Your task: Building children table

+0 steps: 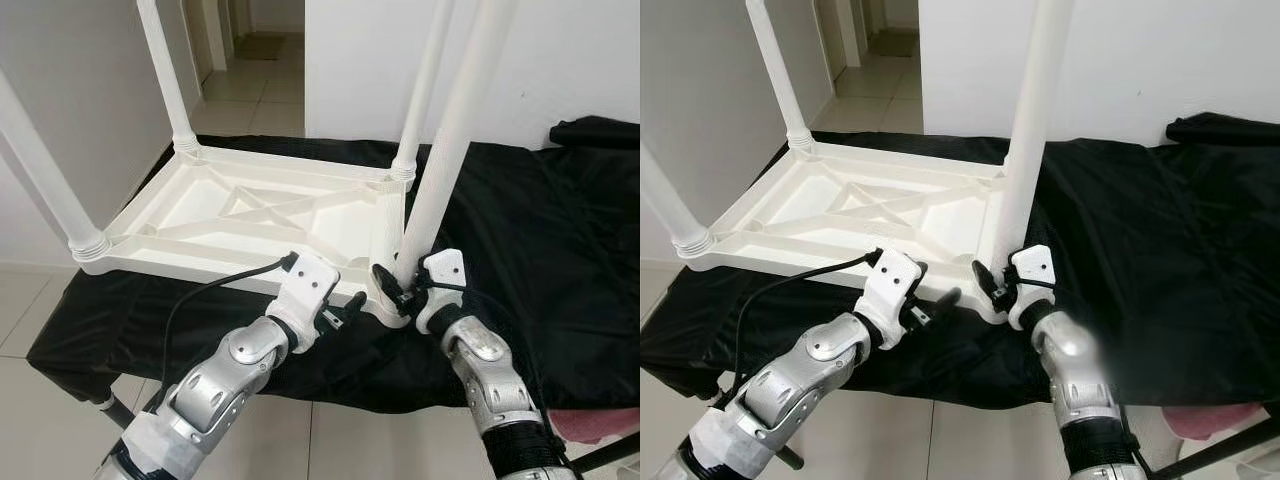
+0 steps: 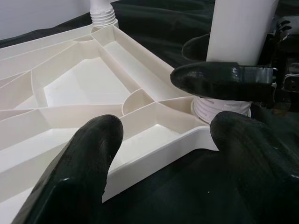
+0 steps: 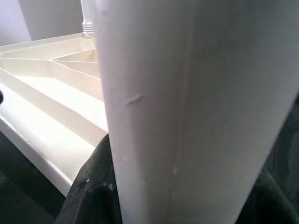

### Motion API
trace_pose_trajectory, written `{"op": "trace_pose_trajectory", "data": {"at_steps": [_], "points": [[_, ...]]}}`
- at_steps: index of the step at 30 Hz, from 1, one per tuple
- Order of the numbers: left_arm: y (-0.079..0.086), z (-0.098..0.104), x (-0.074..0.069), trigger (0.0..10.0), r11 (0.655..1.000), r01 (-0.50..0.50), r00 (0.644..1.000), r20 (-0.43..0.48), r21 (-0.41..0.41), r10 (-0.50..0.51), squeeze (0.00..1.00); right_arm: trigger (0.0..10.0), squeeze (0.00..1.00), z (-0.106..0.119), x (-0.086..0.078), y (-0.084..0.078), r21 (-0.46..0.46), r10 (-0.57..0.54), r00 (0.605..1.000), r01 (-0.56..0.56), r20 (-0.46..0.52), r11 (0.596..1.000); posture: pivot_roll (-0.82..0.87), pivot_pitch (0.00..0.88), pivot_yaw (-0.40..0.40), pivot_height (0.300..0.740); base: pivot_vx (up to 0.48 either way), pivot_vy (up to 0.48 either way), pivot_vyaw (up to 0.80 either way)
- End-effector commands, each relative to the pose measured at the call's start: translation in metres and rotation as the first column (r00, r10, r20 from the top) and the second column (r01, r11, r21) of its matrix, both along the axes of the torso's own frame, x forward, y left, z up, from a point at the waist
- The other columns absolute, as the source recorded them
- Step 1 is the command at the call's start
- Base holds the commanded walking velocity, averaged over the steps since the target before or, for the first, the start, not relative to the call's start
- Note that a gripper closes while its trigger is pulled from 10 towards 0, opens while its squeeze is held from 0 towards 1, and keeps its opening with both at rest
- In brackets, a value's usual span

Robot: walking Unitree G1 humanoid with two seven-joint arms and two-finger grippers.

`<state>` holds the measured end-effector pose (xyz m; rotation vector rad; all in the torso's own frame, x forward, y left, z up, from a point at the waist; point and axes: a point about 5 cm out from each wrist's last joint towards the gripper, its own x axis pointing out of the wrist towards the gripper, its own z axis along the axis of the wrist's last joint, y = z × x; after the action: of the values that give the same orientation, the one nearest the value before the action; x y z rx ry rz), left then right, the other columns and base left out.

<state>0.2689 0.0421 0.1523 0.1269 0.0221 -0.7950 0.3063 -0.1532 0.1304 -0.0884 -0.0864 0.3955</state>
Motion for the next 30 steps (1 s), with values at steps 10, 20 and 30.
{"op": "trace_pose_trajectory", "data": {"at_steps": [10,20,30], "points": [[0.000,-0.004,-0.006,10.0,0.991,0.131,0.991,-0.029,0.014,-0.130,0.00,10.0,0.00,-0.007,-0.011,0.026,0.131,-0.372,0.920,0.387,-0.128,0.913,-0.03,0.000,0.045,0.740,0.000,0.000,0.00],[0.001,-0.004,-0.006,10.0,0.992,0.129,0.991,-0.033,0.014,-0.129,0.00,10.0,0.00,-0.002,-0.013,0.048,0.160,-0.447,0.880,0.470,-0.157,0.868,-0.02,0.000,0.048,0.740,0.000,0.000,0.00],[0.002,-0.003,-0.005,10.0,0.992,0.124,0.992,-0.030,0.016,-0.123,0.00,10.0,0.15,-0.001,-0.013,0.043,0.166,-0.440,0.883,0.464,-0.160,0.870,-0.01,0.000,0.045,0.740,0.000,0.000,0.00]]}}
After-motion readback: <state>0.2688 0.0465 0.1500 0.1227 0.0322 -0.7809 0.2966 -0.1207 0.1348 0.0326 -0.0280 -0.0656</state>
